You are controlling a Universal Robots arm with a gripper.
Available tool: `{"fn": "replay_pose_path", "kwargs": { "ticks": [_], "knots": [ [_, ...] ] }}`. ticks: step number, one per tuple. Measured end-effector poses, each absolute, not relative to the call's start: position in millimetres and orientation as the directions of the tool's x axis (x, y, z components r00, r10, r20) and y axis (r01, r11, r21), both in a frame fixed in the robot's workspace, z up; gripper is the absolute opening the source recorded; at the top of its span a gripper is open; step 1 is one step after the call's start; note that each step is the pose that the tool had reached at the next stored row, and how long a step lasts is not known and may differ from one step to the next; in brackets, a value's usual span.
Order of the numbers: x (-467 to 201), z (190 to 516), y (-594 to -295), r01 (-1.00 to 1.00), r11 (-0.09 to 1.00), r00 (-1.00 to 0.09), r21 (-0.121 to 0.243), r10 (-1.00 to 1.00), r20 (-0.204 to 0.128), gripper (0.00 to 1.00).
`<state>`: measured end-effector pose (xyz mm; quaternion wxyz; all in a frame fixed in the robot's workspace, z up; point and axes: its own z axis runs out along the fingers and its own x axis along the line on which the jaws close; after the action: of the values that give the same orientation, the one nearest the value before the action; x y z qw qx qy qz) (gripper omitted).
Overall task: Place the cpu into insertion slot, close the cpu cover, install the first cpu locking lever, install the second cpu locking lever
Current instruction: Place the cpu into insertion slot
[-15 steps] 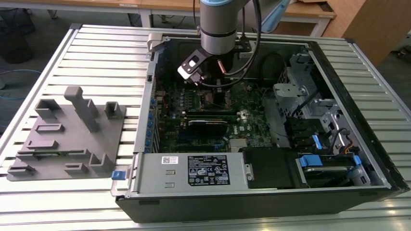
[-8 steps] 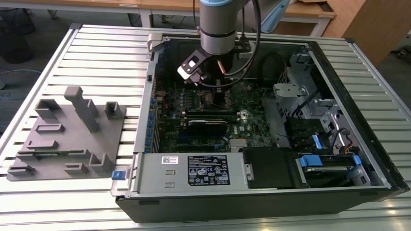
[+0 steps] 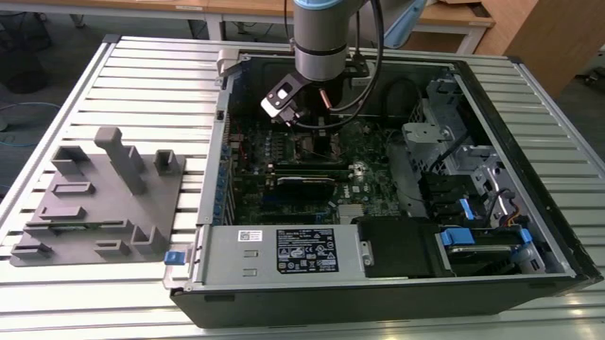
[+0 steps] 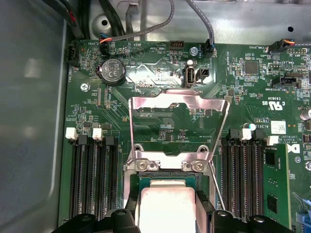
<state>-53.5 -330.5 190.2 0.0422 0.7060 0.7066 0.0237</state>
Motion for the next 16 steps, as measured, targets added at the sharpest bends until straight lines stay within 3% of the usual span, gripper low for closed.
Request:
{"fn": "replay_pose_path", "kwargs": {
  "ticks": [16],
  "knots": [
    [-53.5,193.0,-330.5,0.996,0.001,0.001,0.093,1.000,-0.026,0.54]
  ]
}}
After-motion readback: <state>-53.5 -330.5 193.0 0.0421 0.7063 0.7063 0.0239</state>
